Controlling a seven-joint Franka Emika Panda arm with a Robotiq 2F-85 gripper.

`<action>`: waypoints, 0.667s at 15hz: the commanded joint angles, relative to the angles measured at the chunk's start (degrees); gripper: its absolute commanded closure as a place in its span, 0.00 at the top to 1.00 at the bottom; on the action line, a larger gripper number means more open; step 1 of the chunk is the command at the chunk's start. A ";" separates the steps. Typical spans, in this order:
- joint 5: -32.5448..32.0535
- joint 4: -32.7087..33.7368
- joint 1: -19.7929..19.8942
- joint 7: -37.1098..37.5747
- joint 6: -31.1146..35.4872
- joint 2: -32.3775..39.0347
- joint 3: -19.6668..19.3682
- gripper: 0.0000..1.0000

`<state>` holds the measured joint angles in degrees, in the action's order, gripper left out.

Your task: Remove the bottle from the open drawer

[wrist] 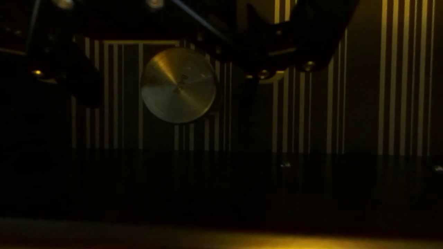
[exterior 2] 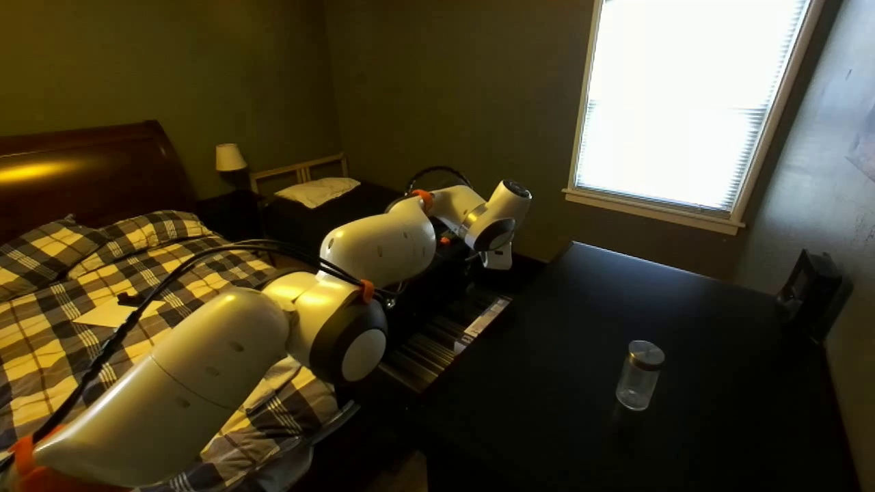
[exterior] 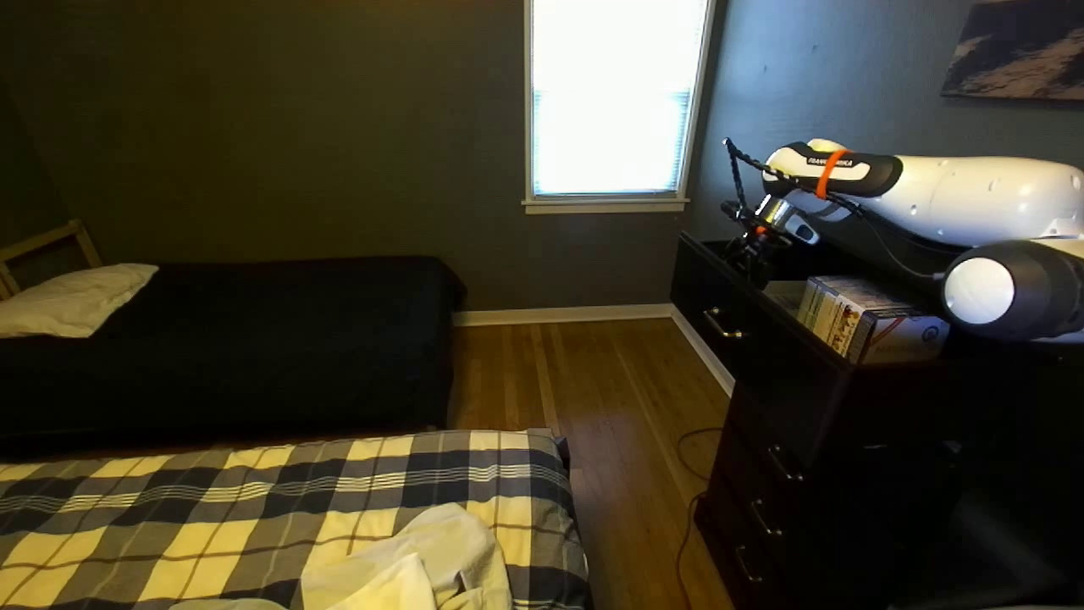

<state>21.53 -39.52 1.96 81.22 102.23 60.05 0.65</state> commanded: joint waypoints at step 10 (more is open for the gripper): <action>-1.43 2.35 -0.40 3.96 -4.24 -1.20 -1.10 0.25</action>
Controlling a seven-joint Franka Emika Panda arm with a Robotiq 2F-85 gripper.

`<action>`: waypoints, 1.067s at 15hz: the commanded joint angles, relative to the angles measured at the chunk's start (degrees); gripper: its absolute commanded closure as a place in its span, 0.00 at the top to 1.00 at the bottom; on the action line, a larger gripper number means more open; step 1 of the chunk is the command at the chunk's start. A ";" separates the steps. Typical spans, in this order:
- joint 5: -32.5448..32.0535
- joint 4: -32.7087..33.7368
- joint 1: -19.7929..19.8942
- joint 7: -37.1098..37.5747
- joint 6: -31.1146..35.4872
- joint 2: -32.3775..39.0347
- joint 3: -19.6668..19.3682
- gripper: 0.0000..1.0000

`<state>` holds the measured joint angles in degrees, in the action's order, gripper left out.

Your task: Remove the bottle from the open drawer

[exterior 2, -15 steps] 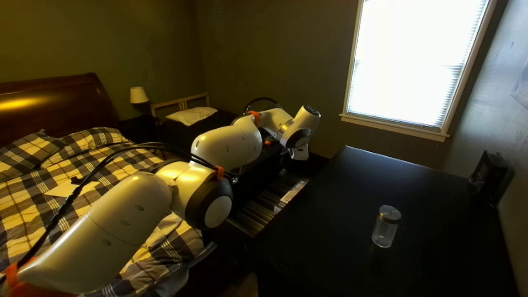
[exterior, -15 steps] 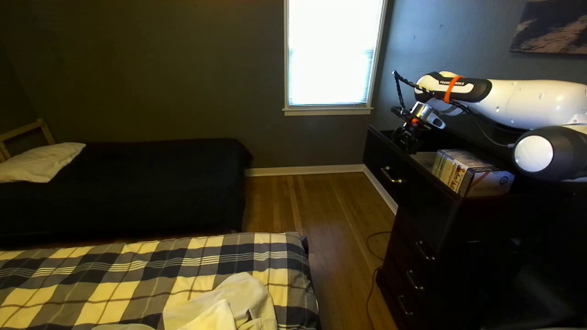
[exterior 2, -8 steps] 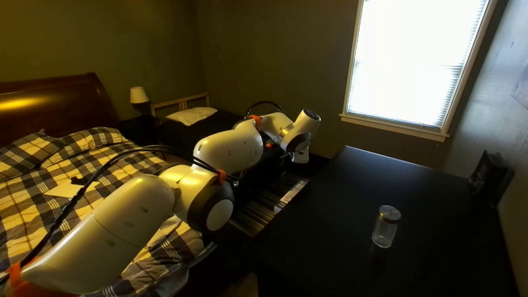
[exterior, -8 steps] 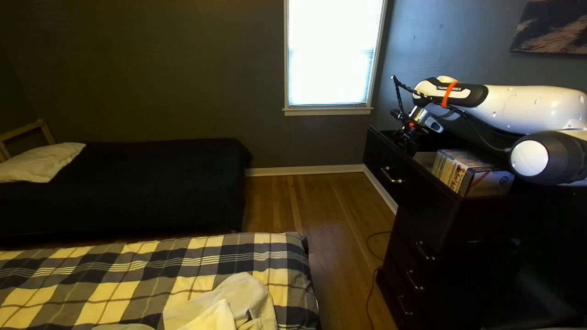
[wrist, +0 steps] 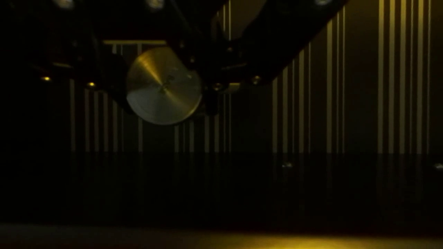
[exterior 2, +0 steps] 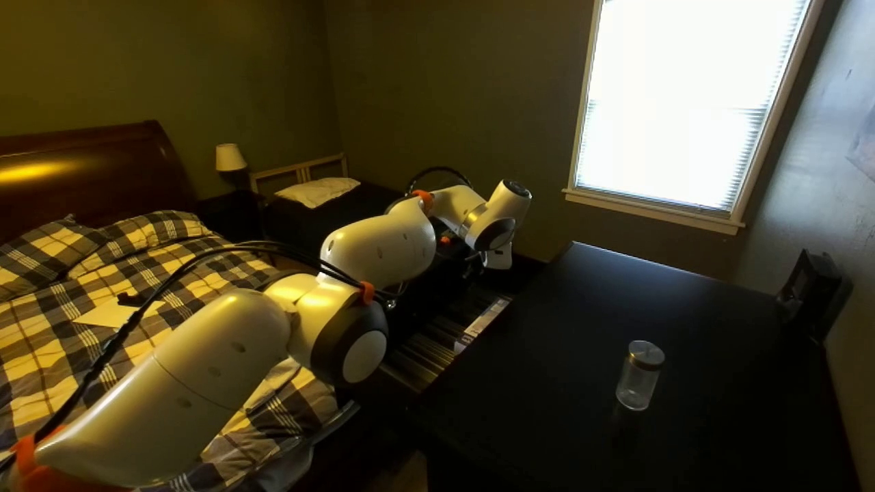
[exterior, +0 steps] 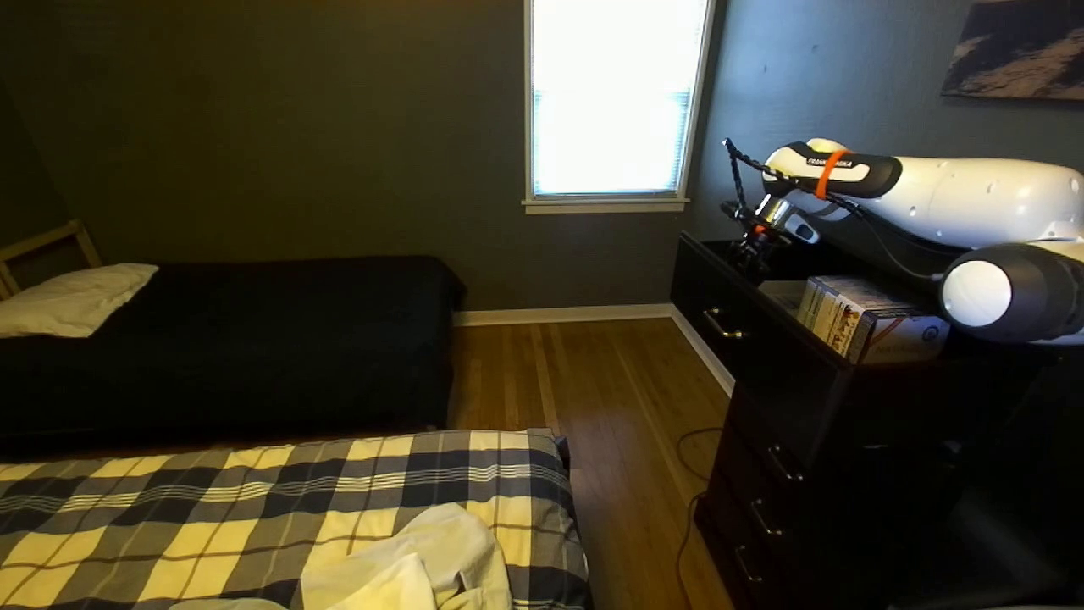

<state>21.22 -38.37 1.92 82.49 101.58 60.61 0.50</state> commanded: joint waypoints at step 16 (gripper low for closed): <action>3.05 7.34 11.87 26.60 -21.97 -16.89 -4.44 0.25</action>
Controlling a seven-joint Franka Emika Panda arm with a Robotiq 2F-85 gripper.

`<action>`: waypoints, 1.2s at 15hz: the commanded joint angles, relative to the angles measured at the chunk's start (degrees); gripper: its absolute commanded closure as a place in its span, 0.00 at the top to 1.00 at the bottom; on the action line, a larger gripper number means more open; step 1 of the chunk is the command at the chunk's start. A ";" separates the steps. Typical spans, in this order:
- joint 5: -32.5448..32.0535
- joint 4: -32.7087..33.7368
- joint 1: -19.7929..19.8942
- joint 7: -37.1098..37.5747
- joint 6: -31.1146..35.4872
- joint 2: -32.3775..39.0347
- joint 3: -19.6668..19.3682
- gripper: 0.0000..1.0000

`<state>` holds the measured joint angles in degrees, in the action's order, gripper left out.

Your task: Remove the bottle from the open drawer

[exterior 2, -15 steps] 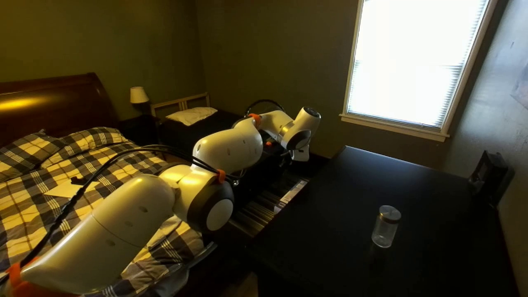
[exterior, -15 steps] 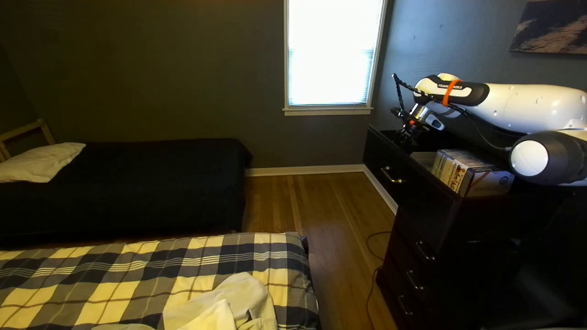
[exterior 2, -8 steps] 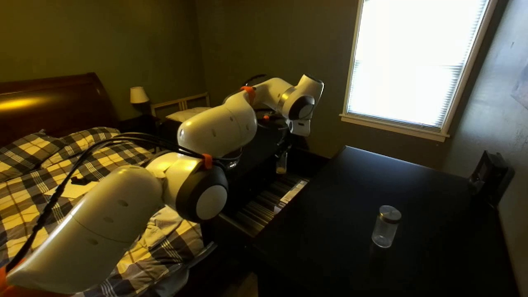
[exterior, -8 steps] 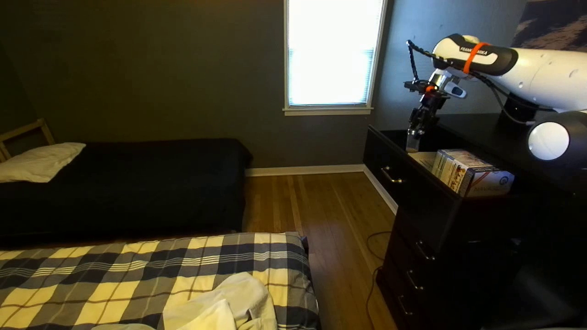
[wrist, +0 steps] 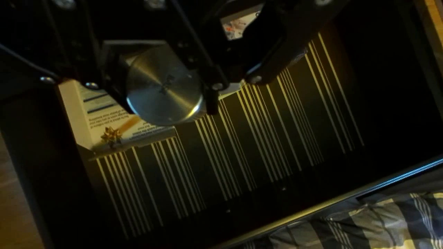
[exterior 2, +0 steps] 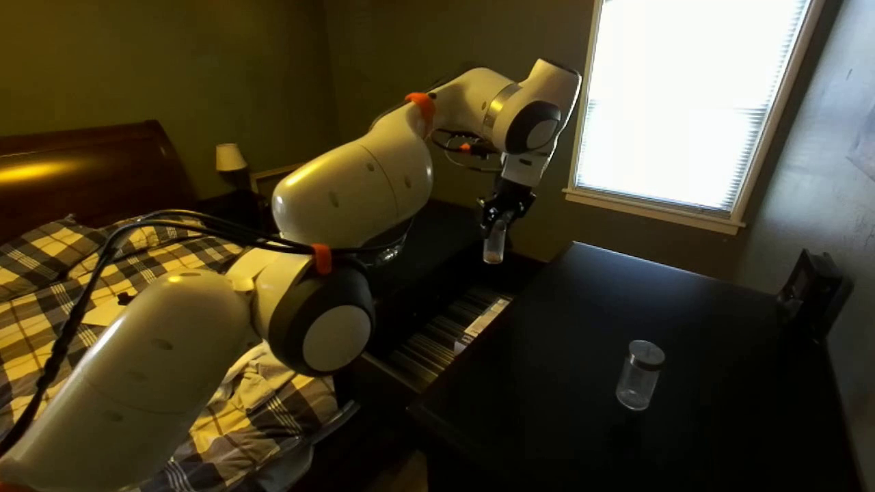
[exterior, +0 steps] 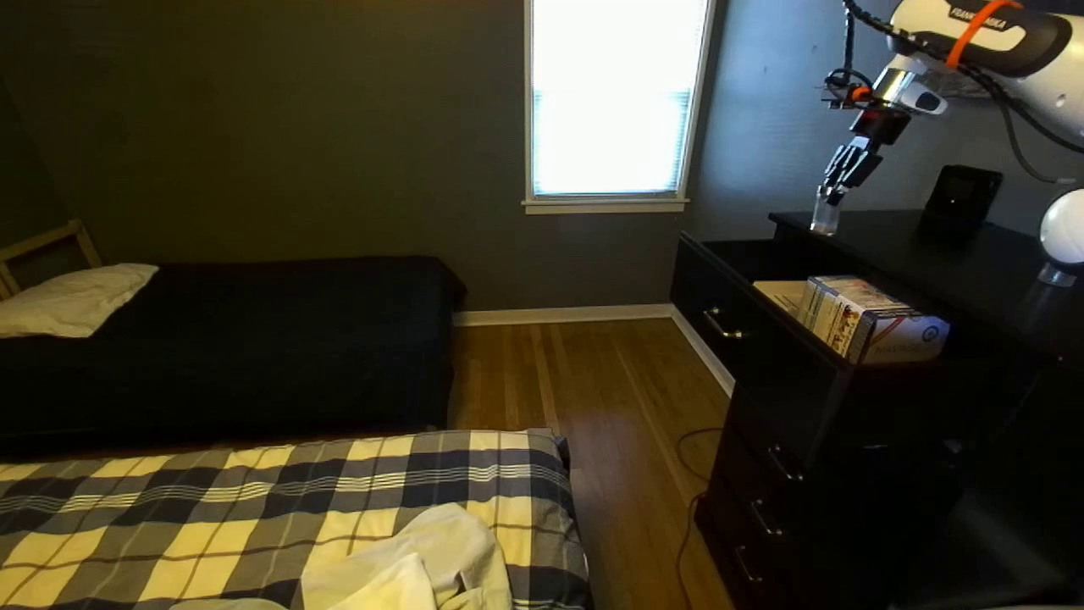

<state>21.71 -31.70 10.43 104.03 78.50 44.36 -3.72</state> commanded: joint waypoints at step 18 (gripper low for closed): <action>2.40 -0.50 10.49 17.17 17.15 5.01 -0.15 0.88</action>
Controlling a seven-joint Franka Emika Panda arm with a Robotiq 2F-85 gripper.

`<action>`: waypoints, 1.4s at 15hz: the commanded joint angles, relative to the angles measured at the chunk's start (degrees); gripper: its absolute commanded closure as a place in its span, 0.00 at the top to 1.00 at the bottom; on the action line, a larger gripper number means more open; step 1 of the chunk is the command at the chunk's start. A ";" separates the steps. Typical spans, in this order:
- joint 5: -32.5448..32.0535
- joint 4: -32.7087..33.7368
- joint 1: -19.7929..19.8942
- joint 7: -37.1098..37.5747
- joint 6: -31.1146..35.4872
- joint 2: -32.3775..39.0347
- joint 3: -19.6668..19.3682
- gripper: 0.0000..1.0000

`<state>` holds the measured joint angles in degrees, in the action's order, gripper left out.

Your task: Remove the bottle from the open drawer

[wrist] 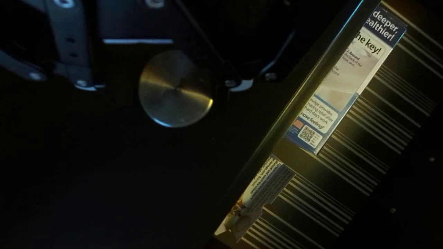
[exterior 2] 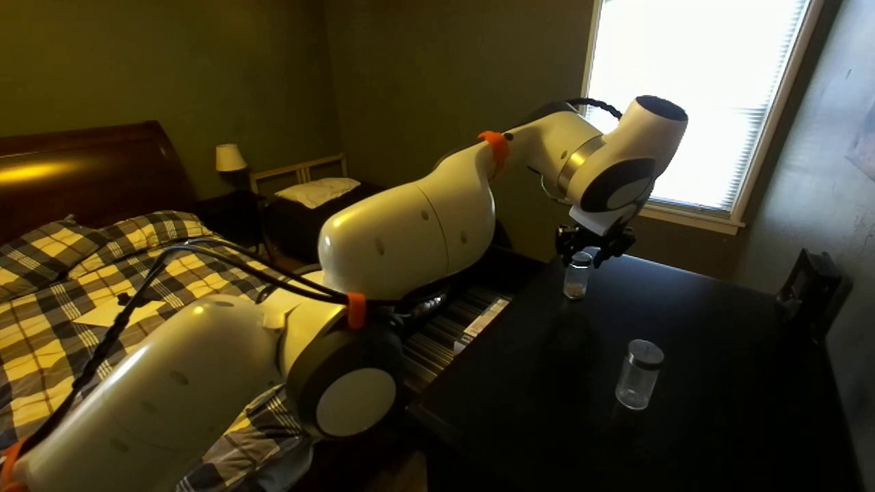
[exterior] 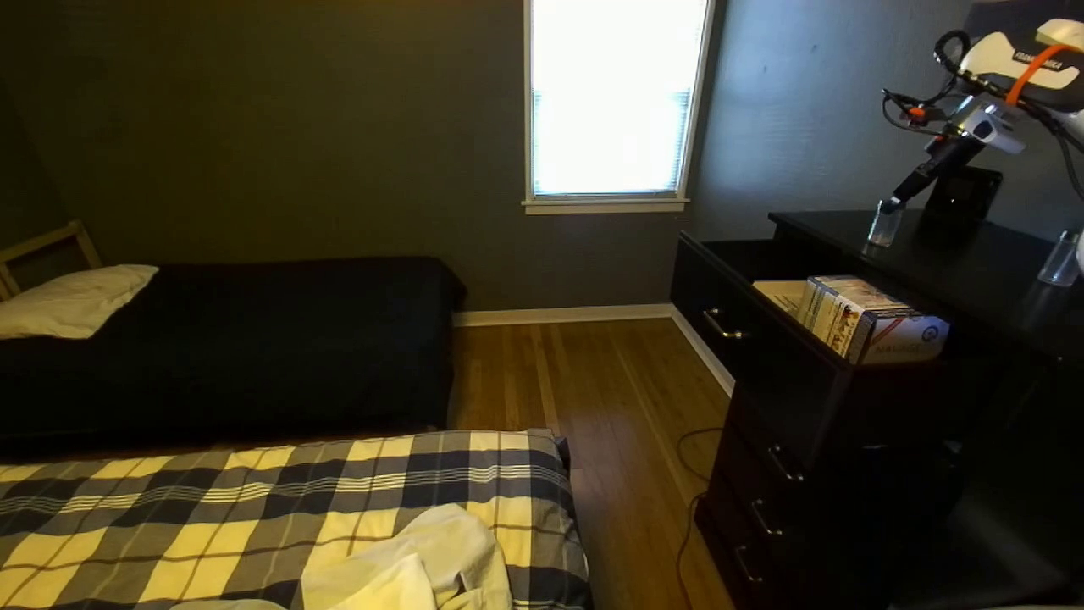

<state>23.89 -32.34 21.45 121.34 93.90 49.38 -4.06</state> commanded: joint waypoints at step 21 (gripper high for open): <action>-1.44 -1.97 -8.28 -37.85 -22.70 -11.16 2.87 1.00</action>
<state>22.45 -34.34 13.17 83.39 71.14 38.20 -1.19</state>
